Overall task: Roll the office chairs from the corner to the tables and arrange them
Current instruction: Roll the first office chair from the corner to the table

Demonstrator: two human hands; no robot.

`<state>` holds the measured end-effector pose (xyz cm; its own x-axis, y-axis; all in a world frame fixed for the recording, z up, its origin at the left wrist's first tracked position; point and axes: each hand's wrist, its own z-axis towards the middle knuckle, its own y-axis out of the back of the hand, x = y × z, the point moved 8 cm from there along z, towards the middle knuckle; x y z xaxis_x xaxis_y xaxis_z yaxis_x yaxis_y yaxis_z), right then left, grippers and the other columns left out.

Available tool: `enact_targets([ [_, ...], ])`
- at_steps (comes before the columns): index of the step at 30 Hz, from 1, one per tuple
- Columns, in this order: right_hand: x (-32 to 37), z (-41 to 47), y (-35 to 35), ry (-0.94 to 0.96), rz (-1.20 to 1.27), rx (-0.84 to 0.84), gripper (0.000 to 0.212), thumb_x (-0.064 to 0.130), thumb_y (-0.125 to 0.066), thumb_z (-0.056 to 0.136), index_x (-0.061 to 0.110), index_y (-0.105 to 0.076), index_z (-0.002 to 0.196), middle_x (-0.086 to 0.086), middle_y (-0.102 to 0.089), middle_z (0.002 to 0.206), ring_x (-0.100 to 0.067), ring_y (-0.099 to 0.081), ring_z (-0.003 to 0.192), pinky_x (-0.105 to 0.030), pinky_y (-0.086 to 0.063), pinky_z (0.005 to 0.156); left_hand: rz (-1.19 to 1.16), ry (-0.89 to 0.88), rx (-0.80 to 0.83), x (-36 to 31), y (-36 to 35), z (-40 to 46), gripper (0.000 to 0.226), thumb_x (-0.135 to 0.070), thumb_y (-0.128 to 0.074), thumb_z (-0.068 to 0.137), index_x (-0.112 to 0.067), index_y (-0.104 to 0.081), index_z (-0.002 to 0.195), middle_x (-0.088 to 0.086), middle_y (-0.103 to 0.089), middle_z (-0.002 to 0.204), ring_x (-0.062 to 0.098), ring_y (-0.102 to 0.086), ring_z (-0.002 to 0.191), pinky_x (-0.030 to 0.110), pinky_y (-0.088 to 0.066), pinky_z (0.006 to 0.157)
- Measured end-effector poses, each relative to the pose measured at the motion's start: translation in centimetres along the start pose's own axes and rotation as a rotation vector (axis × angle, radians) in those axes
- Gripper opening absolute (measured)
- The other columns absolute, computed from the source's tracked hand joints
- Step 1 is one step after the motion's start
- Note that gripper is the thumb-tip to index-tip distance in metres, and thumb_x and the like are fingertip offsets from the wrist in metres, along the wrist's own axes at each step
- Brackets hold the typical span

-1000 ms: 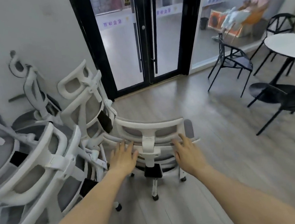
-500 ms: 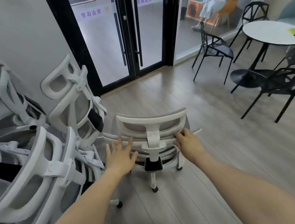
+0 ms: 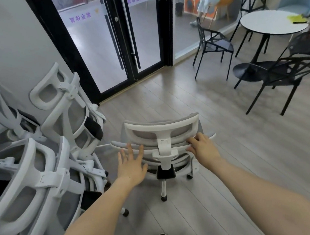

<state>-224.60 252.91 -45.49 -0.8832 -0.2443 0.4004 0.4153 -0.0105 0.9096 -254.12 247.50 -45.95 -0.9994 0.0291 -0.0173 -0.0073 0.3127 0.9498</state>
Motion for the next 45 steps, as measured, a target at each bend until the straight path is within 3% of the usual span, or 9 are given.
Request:
enact_targets([
  [10,-11.5,-7.0,6.6,-0.238,-0.001,-0.027,0.024,0.030,-0.070,0.095,0.012,-0.069,0.112,-0.008,-0.054,0.111,-0.031,-0.054,0.103,-0.041,-0.049,0.076,0.100,-0.148,0.109,-14.2,0.3,1.1,0.080,-0.060,-0.029,0.106,-0.034,0.023,0.161,0.026,0.028,0.164,0.056,0.008,0.153,0.057,0.007,0.126],
  [15,-18.4,-13.6,10.1,-0.381,0.009,-0.097,0.029,0.036,-0.066,0.098,0.021,-0.067,0.124,-0.004,-0.054,0.117,-0.026,-0.053,0.111,-0.039,-0.050,0.080,0.155,-0.271,0.116,-23.3,-0.1,0.7,0.083,-0.058,-0.032,0.105,-0.033,0.025,0.160,0.026,0.029,0.164,0.056,0.009,0.152,0.056,0.006,0.127],
  [22,-26.6,-25.0,14.6,-0.551,-0.016,-0.279,0.024,0.032,-0.070,0.095,0.017,-0.070,0.114,-0.004,-0.054,0.102,-0.029,-0.056,0.097,-0.042,-0.052,0.077,0.227,-0.487,0.131,-36.1,-0.7,-1.0,0.082,-0.056,-0.033,0.105,-0.035,0.024,0.160,0.024,0.028,0.165,0.057,0.010,0.152,0.056,0.004,0.127],
  [25,-29.2,-30.5,16.3,-0.621,-0.061,-0.359,0.022,0.027,-0.075,0.093,0.014,-0.070,0.110,-0.006,-0.054,0.099,-0.030,-0.055,0.091,-0.036,-0.046,0.072,0.269,-0.581,0.120,-41.9,-1.1,-2.3,0.083,-0.056,-0.033,0.104,-0.036,0.024,0.160,0.024,0.027,0.166,0.057,0.012,0.152,0.057,0.006,0.127],
  [32,-35.0,-43.8,19.5,-0.828,-0.083,-0.471,0.023,0.025,-0.072,0.094,0.016,-0.069,0.116,-0.008,-0.054,0.104,-0.030,-0.054,0.095,-0.039,-0.049,0.078,0.380,-0.788,0.113,-55.3,-3.3,-7.0,0.086,-0.057,-0.034,0.103,-0.037,0.028,0.158,0.023,0.030,0.165,0.055,0.014,0.152,0.058,0.005,0.126],
  [42,-39.6,-62.8,24.1,-1.200,-0.119,-0.638,0.017,0.025,-0.074,0.094,0.012,-0.064,0.099,-0.008,-0.053,0.106,-0.027,-0.051,0.098,-0.035,-0.050,0.078,0.483,-1.085,0.116,-74.0,-6.8,-16.7,0.086,-0.057,-0.036,0.102,-0.039,0.027,0.158,0.020,0.032,0.165,0.051,0.017,0.154,0.057,0.004,0.126],
  [45,-40.9,-67.9,25.1,-1.307,-0.111,-0.674,0.014,0.023,-0.072,0.094,0.015,-0.064,0.102,-0.004,-0.049,0.109,-0.028,-0.051,0.102,-0.033,-0.047,0.081,0.514,-1.185,0.109,-79.9,-8.0,-19.5,0.085,-0.055,-0.036,0.103,-0.039,0.026,0.158,0.019,0.032,0.166,0.050,0.019,0.153,0.057,0.005,0.126],
])
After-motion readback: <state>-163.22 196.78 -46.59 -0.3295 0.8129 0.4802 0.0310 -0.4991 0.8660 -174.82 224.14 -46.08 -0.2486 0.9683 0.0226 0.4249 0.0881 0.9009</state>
